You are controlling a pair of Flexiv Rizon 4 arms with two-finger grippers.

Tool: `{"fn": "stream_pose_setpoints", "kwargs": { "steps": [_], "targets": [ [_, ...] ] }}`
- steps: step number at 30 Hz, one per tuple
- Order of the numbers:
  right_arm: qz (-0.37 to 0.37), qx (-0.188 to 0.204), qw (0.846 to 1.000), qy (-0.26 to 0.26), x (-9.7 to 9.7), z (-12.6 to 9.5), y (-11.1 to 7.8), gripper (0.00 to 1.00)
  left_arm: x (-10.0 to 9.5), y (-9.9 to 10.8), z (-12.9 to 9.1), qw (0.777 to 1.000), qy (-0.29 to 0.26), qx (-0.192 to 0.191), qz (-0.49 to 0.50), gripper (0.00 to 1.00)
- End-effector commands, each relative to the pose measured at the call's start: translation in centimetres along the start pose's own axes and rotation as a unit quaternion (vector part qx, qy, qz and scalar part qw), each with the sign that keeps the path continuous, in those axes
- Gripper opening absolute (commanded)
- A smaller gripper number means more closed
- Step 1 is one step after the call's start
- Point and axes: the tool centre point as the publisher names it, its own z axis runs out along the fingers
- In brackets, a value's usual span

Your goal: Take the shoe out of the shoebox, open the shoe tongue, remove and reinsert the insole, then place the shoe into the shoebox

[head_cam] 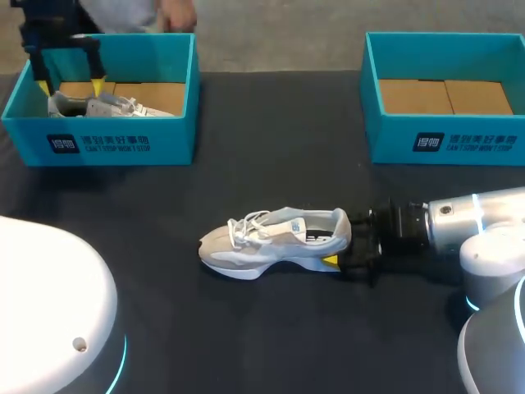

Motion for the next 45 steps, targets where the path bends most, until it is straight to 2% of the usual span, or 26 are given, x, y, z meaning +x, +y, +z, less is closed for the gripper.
{"fn": "stream_pose_setpoints", "kwargs": {
  "steps": [1, 7, 18, 26, 28, 42, 43, 45],
  "targets": [
    [0.0, 0.001, 1.0, -0.001, 0.0, 0.0, 0.1, 0.0, -1.3, -2.6, 1.1, 0.996, 0.005, -0.09, -0.01, 1.0],
    [0.0, 0.001, 1.0, -0.001, 0.0, 0.0, 0.1, 0.0, -3.4, -4.4, 2.3, 0.992, -0.008, -0.125, -0.006, 1.0],
    [0.0, 0.001, 1.0, -0.001, 0.0, 0.0, 0.1, 0.0, -5.8, -6.5, 2.6, 0.991, -0.015, -0.13, -0.001, 1.0],
    [0.0, 0.001, 1.0, -0.001, 0.0, 0.0, 0.1, 0.0, -7.5, -6.9, 2.2, 0.982, -0.051, -0.119, -0.135, 1.0],
    [0.0, 0.001, 1.0, -0.001, 0.0, 0.0, 0.1, 0.0, -8.3, -7.6, 2.1, 0.984, -0.037, -0.123, -0.121, 1.0],
    [0.0, 0.001, 1.0, -0.001, 0.0, 0.0, 0.1, 0.0, -8.3, -7.6, 2.1, 0.984, -0.037, -0.123, -0.121, 1.0],
    [0.0, 0.001, 1.0, -0.001, 0.0, 0.0, 0.1, 0.0, -8.2, -8.0, 2.3, 0.983, -0.049, -0.117, -0.136, 1.0],
    [0.0, 0.001, 1.0, -0.001, 0.0, 0.0, 0.1, 0.0, -8.8, -9.7, 3.3, 0.974, -0.054, -0.142, -0.168, 1.0]
  ]
}}
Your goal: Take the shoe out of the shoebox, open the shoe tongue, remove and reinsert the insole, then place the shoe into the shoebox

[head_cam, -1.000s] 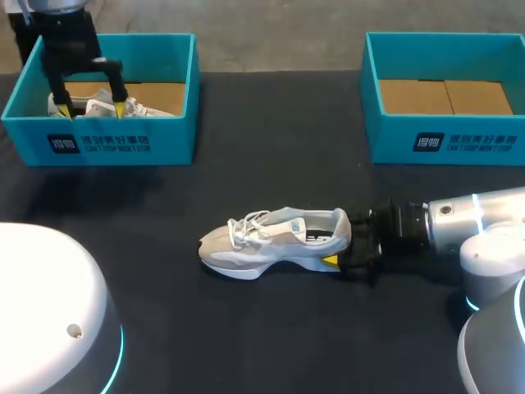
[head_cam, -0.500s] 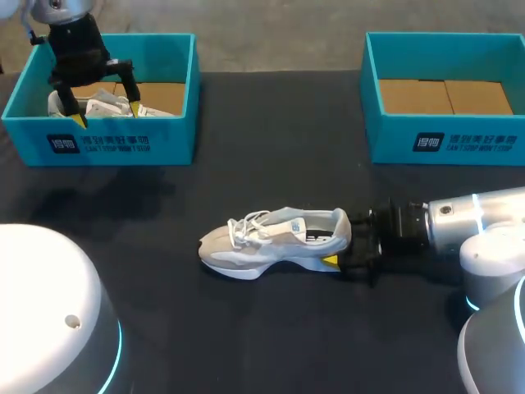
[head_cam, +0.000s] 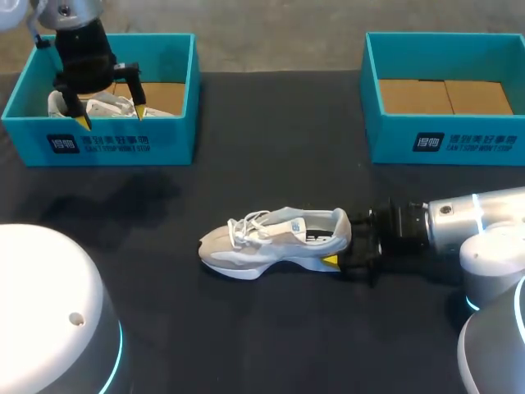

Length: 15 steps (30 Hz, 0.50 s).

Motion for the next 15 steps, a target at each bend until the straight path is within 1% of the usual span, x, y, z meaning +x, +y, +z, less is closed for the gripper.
{"fn": "stream_pose_setpoints", "kwargs": {
  "steps": [1, 2, 4, 6, 7, 8, 10, 11, 12, 15],
  "targets": [
    [0.0, 0.001, 1.0, -0.001, 0.0, 0.0, 0.1, 0.0, 0.4, -3.1, 0.8, 0.999, -0.019, -0.027, -0.042, 1.0],
    [0.0, 0.001, 1.0, -0.001, 0.0, 0.0, 0.1, 0.0, 0.3, -4.2, 0.9, 0.998, -0.014, -0.019, -0.055, 1.0],
    [0.0, 0.001, 1.0, -0.001, 0.0, 0.0, 0.1, 0.0, -0.2, -5.9, 1.3, 0.995, -0.003, -0.026, -0.098, 1.0],
    [0.0, 0.001, 1.0, -0.001, 0.0, 0.0, 0.1, 0.0, -0.8, -7.5, 1.8, 0.987, 0.018, -0.042, -0.153, 1.0],
    [0.0, 0.001, 1.0, -0.001, 0.0, 0.0, 0.1, 0.0, -1.0, -7.7, 1.9, 0.983, 0.022, -0.047, -0.175, 1.0],
    [0.0, 0.001, 1.0, -0.001, 0.0, 0.0, 0.1, 0.0, -1.4, -8.1, 1.8, 0.974, 0.035, -0.042, -0.22, 1.0],
    [0.0, 0.001, 1.0, -0.001, 0.0, 0.0, 0.1, 0.0, -2.1, -8.3, 1.6, 0.957, 0.053, -0.021, -0.284, 1.0],
    [0.0, 0.001, 1.0, -0.001, 0.0, 0.0, 0.1, 0.0, -2.4, -8.1, 1.5, 0.943, 0.061, -0.007, -0.327, 1.0],
    [0.0, 0.001, 1.0, -0.001, 0.0, 0.0, 0.1, 0.0, -2.5, -8.1, 1.6, 0.934, 0.054, -0.016, -0.352, 1.0],
    [0.0, 0.001, 1.0, -0.001, 0.0, 0.0, 0.1, 0.0, -2.9, -8.2, 1.7, 0.9, 0.048, 0.015, -0.433, 1.0]
  ]
}}
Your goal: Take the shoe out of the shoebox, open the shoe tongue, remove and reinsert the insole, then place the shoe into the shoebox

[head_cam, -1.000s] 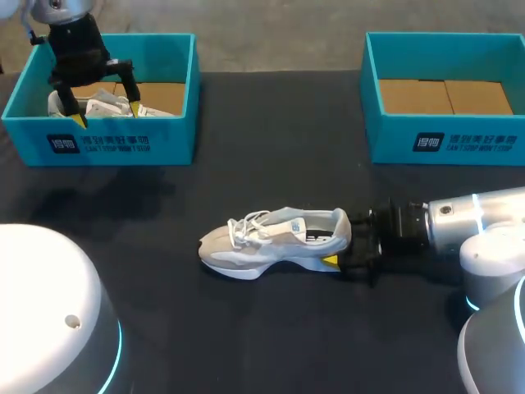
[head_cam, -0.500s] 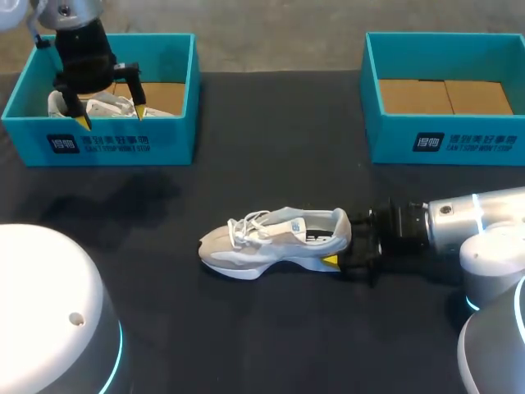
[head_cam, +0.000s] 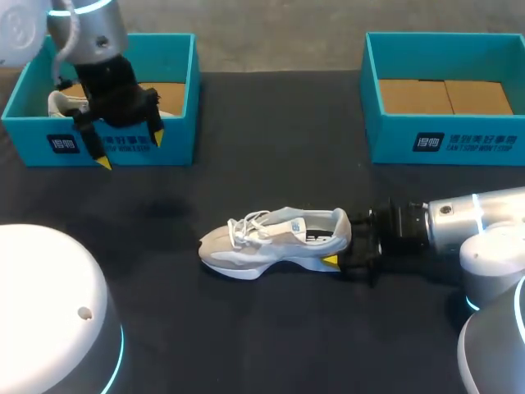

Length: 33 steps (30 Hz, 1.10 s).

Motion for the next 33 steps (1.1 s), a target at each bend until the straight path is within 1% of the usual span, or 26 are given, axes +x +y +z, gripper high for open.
{"fn": "stream_pose_setpoints", "kwargs": {
  "steps": [1, 2, 3, 4, 5, 6, 7, 19, 20, 21, 22, 23, 24, 25, 26, 27, 29, 30, 31, 32, 33],
  "targets": [
    [0.0, 0.001, 1.0, -0.001, 0.0, 0.0, 0.1, 0.0, -1.0, -0.5, -0.1, 0.971, 0.039, 0.03, -0.234, 1.0],
    [0.0, 0.001, 1.0, -0.001, 0.0, 0.0, 0.1, 0.0, -1.0, -0.7, 0.0, 0.963, 0.036, 0.056, -0.26, 1.0],
    [0.0, 0.001, 1.0, -0.001, 0.0, 0.0, 0.1, 0.0, -1.0, -0.8, 0.1, 0.956, 0.03, 0.067, -0.284, 1.0],
    [0.0, 0.001, 1.0, -0.001, 0.0, 0.0, 0.1, 0.0, -1.0, -0.8, 0.1, 0.955, 0.029, 0.071, -0.287, 1.0],
    [0.0, 0.001, 1.0, -0.001, 0.0, 0.0, 0.1, 0.0, -1.0, -1.2, 0.2, 0.949, 0.022, 0.085, -0.302, 1.0],
    [0.0, 0.001, 1.0, -0.001, 0.0, 0.0, 0.1, 0.0, -1.0, -1.5, 0.2, 0.949, 0.002, 0.071, -0.306, 1.0],
    [0.0, 0.001, 1.0, -0.001, 0.0, 0.0, 0.1, 0.0, -1.0, -1.6, 0.1, 0.95, -0.006, 0.055, -0.307, 1.0],
    [0.0, 0.001, 1.0, -0.001, 0.0, 0.0, 0.1, 0.0, -1.0, -1.6, 0.1, 0.95, -0.006, 0.055, -0.307, 1.0],
    [0.0, 0.001, 1.0, -0.001, 0.0, 0.0, 0.1, 0.0, -1.0, -2.1, 0.4, 0.935, -0.017, 0.064, -0.347, 1.0],
    [0.0, 0.001, 1.0, -0.001, 0.0, 0.0, 0.1, 0.0, -1.7, -2.7, 0.6, 0.902, -0.009, 0.065, -0.426, 1.0],
    [0.0, 0.001, 1.0, -0.001, 0.0, 0.0, 0.1, 0.0, -2.0, -3.2, 1.0, 0.88, -0.011, 0.055, -0.471, 1.0],
    [0.0, 0.001, 1.0, -0.001, 0.0, 0.0, 0.1, 0.0, -2.4, -3.8, 1.5, 0.836, 0.004, 0.048, -0.547, 1.0],
    [0.0, 0.001, 1.0, -0.001, 0.0, 0.0, 0.1, 0.0, -2.8, -4.1, 1.8, 0.796, 0.0, 0.041, -0.604, 1.0],
    [0.0, 0.001, 1.0, -0.001, 0.0, 0.0, 0.1, 0.0, -2.7, -4.5, 2.1, 0.781, -0.001, 0.05, -0.623, 1.0],
    [0.0, 0.001, 1.0, -0.001, 0.0, 0.0, 0.1, 0.0, -2.5, -4.8, 2.1, 0.769, 0.015, 0.06, -0.637, 1.0],
    [0.0, 0.001, 1.0, -0.001, 0.0, 0.0, 0.1, 0.0, -2.2, -5.2, 2.2, 0.754, 0.005, 0.057, -0.654, 1.0],
    [0.0, 0.001, 1.0, -0.001, 0.0, 0.0, 0.1, 0.0, -1.7, -5.7, 2.2, 0.737, 0.014, 0.073, -0.672, 1.0],
    [0.0, 0.001, 1.0, -0.001, 0.0, 0.0, 0.1, 0.0, -1.5, -5.8, 2.1, 0.72, -0.009, 0.073, -0.69, 1.0],
    [0.0, 0.001, 1.0, -0.001, 0.0, 0.0, 0.1, 0.0, -1.3, -5.9, 1.9, 0.718, 0.018, 0.095, -0.689, 1.0],
    [0.0, 0.001, 1.0, -0.001, 0.0, 0.0, 0.1, 0.0, -1.2, -6.0, 1.9, 0.707, 0.015, 0.098, -0.7, 1.0],
    [0.0, 0.001, 1.0, -0.001, 0.0, 0.0, 0.1, 0.0, -1.1, -6.1, 1.9, 0.689, -0.007, 0.098, -0.718, 1.0]
  ]
}}
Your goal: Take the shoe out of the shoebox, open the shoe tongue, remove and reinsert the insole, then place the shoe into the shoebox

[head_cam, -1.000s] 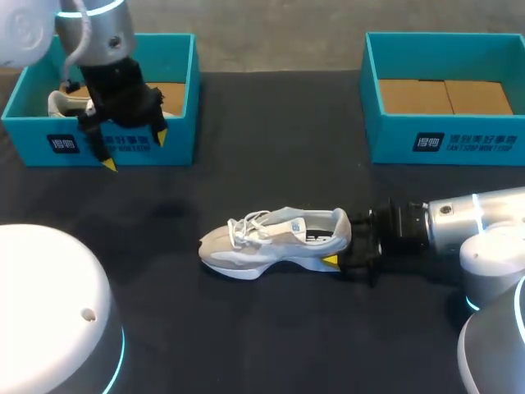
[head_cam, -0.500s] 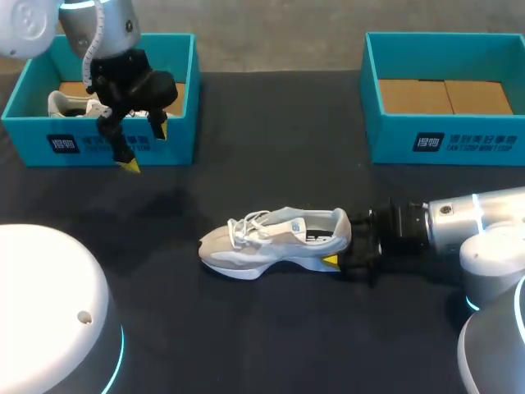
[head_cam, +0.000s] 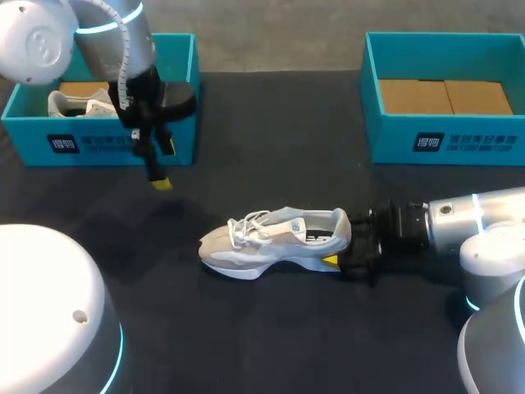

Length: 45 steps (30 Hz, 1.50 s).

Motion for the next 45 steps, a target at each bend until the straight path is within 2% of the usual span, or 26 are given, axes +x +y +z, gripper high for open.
{"fn": "stream_pose_setpoints", "kwargs": {
  "steps": [1, 3, 5, 6, 20, 22, 23, 25, 26, 27, 31, 32, 36, 38, 45],
  "targets": [
    [0.0, 0.001, 1.0, -0.001, 0.0, 0.0, 0.1, 0.0, 1.1, 0.4, -0.2, 0.957, 0.018, 0.046, -0.286, 1.0],
    [0.0, 0.001, 1.0, -0.001, 0.0, 0.0, 0.1, 0.0, 1.5, 0.3, -0.1, 0.95, 0.001, 0.055, -0.309, 1.0],
    [0.0, 0.001, 1.0, -0.001, 0.0, 0.0, 0.1, 0.0, 2.2, 0.0, 0.5, 0.958, -0.02, 0.015, -0.287, 1.0],
    [0.0, 0.001, 1.0, -0.001, 0.0, 0.0, 0.1, 0.0, 2.4, 0.0, 0.6, 0.96, -0.083, -0.016, -0.268, 1.0],
    [0.0, 0.001, 1.0, -0.001, 0.0, 0.0, 0.1, 0.0, 2.4, 0.0, 0.6, 0.96, -0.083, -0.016, -0.268, 1.0],
    [0.0, 0.001, 1.0, -0.001, 0.0, 0.0, 0.1, 0.0, 3.4, -1.0, 1.3, 0.941, -0.071, -0.036, -0.329, 1.0],
    [0.0, 0.001, 1.0, -0.001, 0.0, 0.0, 0.1, 0.0, 3.9, -1.6, 1.6, 0.92, -0.068, -0.05, -0.382, 1.0],
    [0.0, 0.001, 1.0, -0.001, 0.0, 0.0, 0.1, 0.0, 5.0, -2.2, 1.9, 0.907, -0.058, -0.052, -0.415, 1.0],
    [0.0, 0.001, 1.0, -0.001, 0.0, 0.0, 0.1, 0.0, 5.4, -2.6, 2.1, 0.891, -0.072, -0.047, -0.447, 1.0],
    [0.0, 0.001, 1.0, -0.001, 0.0, 0.0, 0.1, 0.0, 6.0, -2.8, 2.2, 0.896, -0.061, -0.046, -0.437, 1.0],
    [0.0, 0.001, 1.0, -0.001, 0.0, 0.0, 0.1, 0.0, 6.8, -3.6, 1.9, 0.866, -0.025, -0.028, -0.499, 1.0],
    [0.0, 0.001, 1.0, -0.001, 0.0, 0.0, 0.1, 0.0, 7.0, -3.8, 2.0, 0.861, -0.039, -0.016, -0.506, 1.0],
    [0.0, 0.001, 1.0, -0.001, 0.0, 0.0, 0.1, 0.0, 6.9, -4.5, 2.4, 0.844, -0.005, -0.027, -0.536, 1.0],
    [0.0, 0.001, 1.0, -0.001, 0.0, 0.0, 0.1, 0.0, 6.7, -4.9, 2.7, 0.836, -0.004, -0.028, -0.548, 1.0],
    [0.0, 0.001, 1.0, -0.001, 0.0, 0.0, 0.1, 0.0, 7.6, -7.8, 4.3, 0.827, 0.003, -0.04, -0.561, 1.0]
  ]
}}
